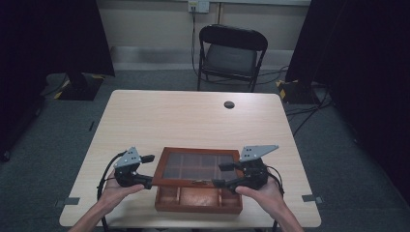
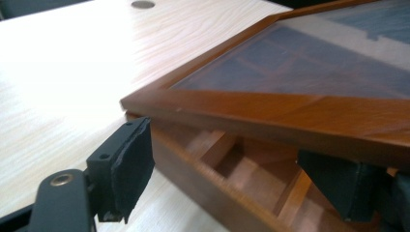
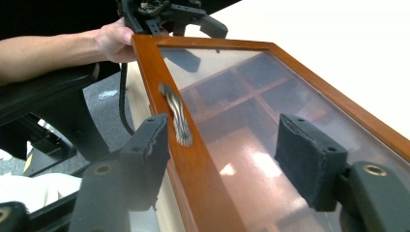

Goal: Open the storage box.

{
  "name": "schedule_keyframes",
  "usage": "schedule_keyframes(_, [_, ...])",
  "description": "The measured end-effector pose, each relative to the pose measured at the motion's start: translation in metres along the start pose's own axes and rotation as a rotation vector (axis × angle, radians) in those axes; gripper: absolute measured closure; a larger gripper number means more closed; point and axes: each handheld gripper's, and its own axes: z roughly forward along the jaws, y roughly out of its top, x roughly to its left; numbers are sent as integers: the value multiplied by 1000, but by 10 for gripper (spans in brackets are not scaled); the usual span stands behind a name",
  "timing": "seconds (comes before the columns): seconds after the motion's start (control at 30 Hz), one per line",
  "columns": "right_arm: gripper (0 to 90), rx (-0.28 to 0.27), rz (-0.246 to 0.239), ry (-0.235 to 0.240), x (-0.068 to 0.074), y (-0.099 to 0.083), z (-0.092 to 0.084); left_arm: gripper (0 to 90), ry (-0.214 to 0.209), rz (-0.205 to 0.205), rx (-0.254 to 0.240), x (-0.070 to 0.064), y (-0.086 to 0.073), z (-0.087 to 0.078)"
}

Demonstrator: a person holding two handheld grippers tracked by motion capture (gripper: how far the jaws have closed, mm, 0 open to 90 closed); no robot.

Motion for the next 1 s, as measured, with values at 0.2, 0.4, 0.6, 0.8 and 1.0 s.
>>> schedule_keyframes(0.2, [276,-17,0,-41,-1,-8,-14,242,-16,15,-13,-5,6,0])
schedule_keyframes(0.4, [220,-12,3,-82,-5,-13,-20,283,-18,12,-46,-2,14,-3])
schedule_keyframes(0.6, [203,-27,-7,-114,-10,-11,-21,283,-19,7,-65,0,23,-2])
schedule_keyframes(0.8, [211,-44,-24,-146,-19,-12,-20,292,-12,3,-60,1,29,-1])
schedule_keyframes(1.0, [220,-61,-22,-177,-24,-13,-22,287,-25,-3,-58,5,33,0])
